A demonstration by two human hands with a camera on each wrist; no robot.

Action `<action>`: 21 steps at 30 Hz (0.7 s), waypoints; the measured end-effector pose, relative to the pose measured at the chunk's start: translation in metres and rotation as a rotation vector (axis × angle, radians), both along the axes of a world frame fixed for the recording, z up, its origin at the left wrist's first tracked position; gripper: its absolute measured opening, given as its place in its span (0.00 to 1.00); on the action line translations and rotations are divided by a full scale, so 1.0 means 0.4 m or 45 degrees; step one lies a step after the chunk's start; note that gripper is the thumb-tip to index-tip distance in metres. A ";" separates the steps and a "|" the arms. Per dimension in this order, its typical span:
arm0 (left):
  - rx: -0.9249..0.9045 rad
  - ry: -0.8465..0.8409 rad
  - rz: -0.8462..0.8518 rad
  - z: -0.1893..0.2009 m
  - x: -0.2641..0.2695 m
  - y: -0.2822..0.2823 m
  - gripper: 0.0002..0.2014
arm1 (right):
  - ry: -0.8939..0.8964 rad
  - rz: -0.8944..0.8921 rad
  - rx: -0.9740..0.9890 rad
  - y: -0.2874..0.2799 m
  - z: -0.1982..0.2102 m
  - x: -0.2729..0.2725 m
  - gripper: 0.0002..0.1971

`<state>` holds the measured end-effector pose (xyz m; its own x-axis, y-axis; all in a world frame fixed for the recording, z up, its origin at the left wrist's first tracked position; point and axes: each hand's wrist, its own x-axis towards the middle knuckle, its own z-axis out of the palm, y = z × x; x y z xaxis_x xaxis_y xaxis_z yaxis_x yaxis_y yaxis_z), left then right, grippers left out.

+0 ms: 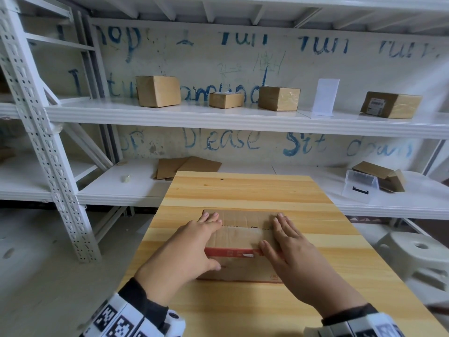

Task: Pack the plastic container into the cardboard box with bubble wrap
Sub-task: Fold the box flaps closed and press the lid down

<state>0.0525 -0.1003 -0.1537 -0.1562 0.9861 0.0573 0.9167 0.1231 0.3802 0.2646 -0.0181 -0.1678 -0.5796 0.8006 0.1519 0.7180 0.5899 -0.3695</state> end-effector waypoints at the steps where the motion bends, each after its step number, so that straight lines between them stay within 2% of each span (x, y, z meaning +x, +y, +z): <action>1: -0.002 -0.003 0.003 0.000 0.001 -0.001 0.49 | 0.000 0.002 0.001 0.000 0.000 0.000 0.47; 10: -0.002 -0.026 0.014 0.001 0.000 -0.004 0.49 | 0.029 0.002 0.009 0.001 -0.005 0.001 0.39; 21: 0.040 -0.063 -0.024 -0.018 -0.007 -0.002 0.49 | 0.021 0.011 0.024 -0.003 -0.008 -0.002 0.38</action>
